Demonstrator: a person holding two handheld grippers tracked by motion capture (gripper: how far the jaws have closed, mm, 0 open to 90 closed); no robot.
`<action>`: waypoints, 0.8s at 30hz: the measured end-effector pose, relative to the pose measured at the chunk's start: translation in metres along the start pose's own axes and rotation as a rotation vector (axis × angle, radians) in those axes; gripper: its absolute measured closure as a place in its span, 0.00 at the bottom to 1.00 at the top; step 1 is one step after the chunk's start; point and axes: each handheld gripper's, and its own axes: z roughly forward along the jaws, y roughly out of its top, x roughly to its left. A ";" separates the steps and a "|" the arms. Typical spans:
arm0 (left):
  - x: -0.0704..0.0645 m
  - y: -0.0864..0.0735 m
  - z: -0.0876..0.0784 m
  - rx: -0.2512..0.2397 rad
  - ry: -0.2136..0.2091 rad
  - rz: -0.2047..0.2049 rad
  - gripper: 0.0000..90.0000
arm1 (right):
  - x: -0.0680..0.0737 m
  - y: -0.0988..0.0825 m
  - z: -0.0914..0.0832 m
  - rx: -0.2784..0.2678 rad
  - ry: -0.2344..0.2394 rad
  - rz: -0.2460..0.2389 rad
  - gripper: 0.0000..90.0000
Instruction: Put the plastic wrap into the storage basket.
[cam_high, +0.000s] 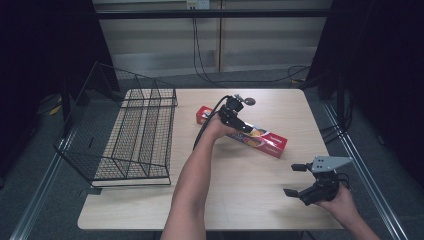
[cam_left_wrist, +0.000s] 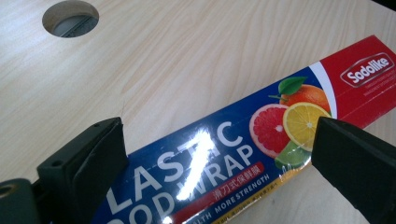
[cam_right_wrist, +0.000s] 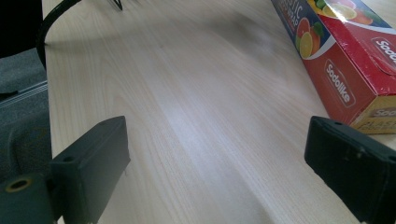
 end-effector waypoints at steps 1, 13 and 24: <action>0.001 0.000 0.000 0.004 -0.001 0.005 0.04 | 0.000 0.000 0.000 0.000 0.000 0.000 0.07; 0.008 0.000 -0.009 -0.002 -0.006 -0.049 0.23 | -0.001 0.000 -0.001 -0.013 0.001 0.007 0.07; 0.007 0.004 -0.011 0.008 0.169 -0.145 0.80 | -0.001 0.000 -0.001 -0.017 0.003 0.009 0.07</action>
